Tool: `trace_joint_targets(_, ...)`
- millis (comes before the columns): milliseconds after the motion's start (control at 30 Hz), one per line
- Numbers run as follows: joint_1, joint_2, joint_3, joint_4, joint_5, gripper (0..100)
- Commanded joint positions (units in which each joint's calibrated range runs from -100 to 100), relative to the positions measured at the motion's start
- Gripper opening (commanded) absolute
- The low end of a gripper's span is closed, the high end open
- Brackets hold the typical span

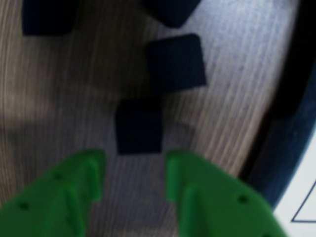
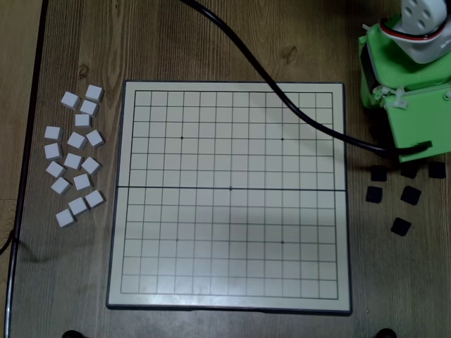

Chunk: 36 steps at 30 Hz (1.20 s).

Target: Grasp a Black stone and put it on the board on position (0,0).

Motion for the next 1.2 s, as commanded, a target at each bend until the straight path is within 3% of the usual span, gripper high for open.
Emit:
trace_joint_targets(0, 0.2, -1.4, -0.4, -0.4, 0.3, 10)
trace_joint_targets(1167, 1.9, 2.0, 1.9, -5.4, 0.8, 6)
